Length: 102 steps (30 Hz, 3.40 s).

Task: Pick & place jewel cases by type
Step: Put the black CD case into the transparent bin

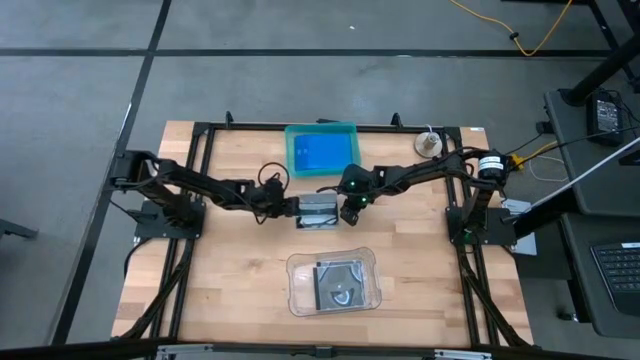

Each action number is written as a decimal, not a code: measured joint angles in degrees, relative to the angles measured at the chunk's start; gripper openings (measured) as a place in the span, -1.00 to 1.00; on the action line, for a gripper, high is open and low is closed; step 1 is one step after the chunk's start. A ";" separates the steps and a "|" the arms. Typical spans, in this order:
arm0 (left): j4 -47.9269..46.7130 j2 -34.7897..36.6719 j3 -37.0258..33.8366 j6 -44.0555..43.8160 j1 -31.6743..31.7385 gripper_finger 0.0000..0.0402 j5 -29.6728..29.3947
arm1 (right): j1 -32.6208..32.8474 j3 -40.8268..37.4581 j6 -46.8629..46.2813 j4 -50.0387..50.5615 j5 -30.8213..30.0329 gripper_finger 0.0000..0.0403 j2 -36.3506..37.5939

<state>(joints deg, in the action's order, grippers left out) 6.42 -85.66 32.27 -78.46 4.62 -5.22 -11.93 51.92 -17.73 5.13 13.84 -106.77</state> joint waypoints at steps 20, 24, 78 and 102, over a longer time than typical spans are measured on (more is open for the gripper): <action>10.94 -8.09 -0.20 -3.57 -0.02 0.08 0.67 | 0.86 -0.28 -0.05 -2.24 0.38 -0.96 -1.32; 10.31 -5.13 -0.39 -2.45 -0.02 0.08 -1.17 | 0.86 -0.28 0.09 -2.44 0.36 -0.96 -1.32; 5.28 -3.97 7.87 1.68 4.25 -0.34 8.82 | 0.96 -0.28 1.56 -3.67 0.68 -0.96 -1.54; 5.67 -0.67 7.82 1.66 0.98 -0.94 2.05 | 0.95 -0.51 11.05 4.86 -4.73 -0.96 11.15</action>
<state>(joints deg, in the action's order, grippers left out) 12.10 -86.33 40.10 -76.80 5.61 -3.17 -10.98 51.41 -6.68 9.99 9.11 -95.63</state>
